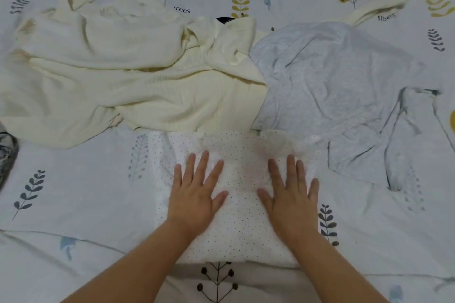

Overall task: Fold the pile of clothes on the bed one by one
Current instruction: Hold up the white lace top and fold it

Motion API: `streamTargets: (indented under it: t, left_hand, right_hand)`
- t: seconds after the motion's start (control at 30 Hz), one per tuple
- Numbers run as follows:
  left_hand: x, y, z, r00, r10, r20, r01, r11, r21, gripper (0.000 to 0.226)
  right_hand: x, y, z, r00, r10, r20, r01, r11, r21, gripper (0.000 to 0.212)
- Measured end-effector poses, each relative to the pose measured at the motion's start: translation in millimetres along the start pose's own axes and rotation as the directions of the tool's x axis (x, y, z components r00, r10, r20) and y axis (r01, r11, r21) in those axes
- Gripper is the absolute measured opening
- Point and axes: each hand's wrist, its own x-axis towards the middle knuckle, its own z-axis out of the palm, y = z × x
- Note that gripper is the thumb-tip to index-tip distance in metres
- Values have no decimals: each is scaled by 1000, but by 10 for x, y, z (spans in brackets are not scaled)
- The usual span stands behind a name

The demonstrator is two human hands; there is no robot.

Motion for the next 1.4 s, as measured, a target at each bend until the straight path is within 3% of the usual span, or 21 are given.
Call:
streamTargets:
  t: [0.13, 0.2, 0.27, 0.3, 0.37, 0.47, 0.53, 0.63, 0.73, 0.83, 0.9, 0.97, 1.0, 1.1, 1.17, 1.23, 1.3, 1.33, 1.4]
  left_hand:
    - [15, 3, -23, 998, -30, 63, 28, 999, 42, 65]
    - [-46, 51, -131, 1000, -24, 11, 23, 1000, 19, 69]
    - [-144, 111, -239, 996, 73, -59, -76, 996, -52, 67]
    - [-186, 127, -266, 985, 154, -80, -160, 985, -70, 63]
    - [-242, 126, -280, 957, 287, -43, -288, 957, -41, 58]
    - [-247, 69, -214, 947, 317, 59, -313, 947, -67, 58]
    - [-232, 22, -165, 956, 284, 73, -271, 951, -149, 56]
    - [-212, 23, -257, 973, 224, 47, -195, 917, -348, 55]
    - [-204, 34, -517, 994, 111, 19, -70, 735, -675, 44]
    - [-173, 42, -853, 998, -7, 66, 64, 389, -919, 33]
    - [-113, -17, -1047, 991, -10, 135, 135, 99, -986, 36]
    - [-59, -138, -1151, 983, 24, 182, 183, -59, -981, 53]
    - [-38, -206, -1155, 985, 19, 173, 174, -40, -984, 51]
    - [-1, -439, -1047, 977, -103, 185, 199, 152, -968, 19]
    - [11, -598, -924, 955, -104, 278, 289, 110, -951, 18]
    - [30, -705, -800, 947, -142, 287, 304, 112, -946, 21]
    - [41, -727, -666, 941, -317, 123, 244, 378, -893, 30]
    - [14, -706, -597, 903, -430, -7, 242, 521, -818, 39]
    - [-89, -634, -470, 813, -544, -207, 233, 630, -741, 59]
  right_hand:
    - [33, -3, -138, 999, -28, 17, 28, 999, 47, 66]
    - [-57, 3, -253, 994, -8, -107, 29, 981, 193, 65]
    - [-182, 36, -357, 955, 196, -225, -78, 892, 446, 62]
    - [-234, 61, -400, 928, 310, -207, -145, 812, 565, 61]
    - [-280, 123, -460, 908, 420, -7, -308, 678, 667, 56]
    - [-260, 243, -501, 867, 414, 278, -483, 555, 677, 41]
    - [-262, 271, -597, 856, 363, 369, -511, 477, 715, 30]
    - [-315, 147, -817, 878, 274, 393, -478, 449, 755, 14]
    - [-388, -145, -979, 939, 181, 292, -344, 479, 808, 21]
    - [-506, -595, -1061, 987, 44, 156, -155, 539, 828, 33]
    - [-574, -911, -1038, 996, -32, 81, -47, 589, 807, 42]
    - [-616, -1192, -944, 994, -95, 48, 22, 627, 779, 44]
    - [-623, -1307, -881, 992, -121, 43, 46, 646, 762, 44]
    - [-637, -1543, -702, 966, -243, 93, 112, 709, 697, 51]
    - [-632, -1570, -594, 958, -266, 105, 141, 759, 636, 47]
    - [-589, -1509, -485, 983, -183, -12, 159, 819, 552, 43]
    - [-534, -1422, -343, 987, -95, -129, 140, 903, 406, 49]
    - [-519, -1386, -269, 987, -71, -142, 115, 938, 328, 55]
    - [-513, -1344, -131, 984, -89, -153, 119, 973, 197, 67]
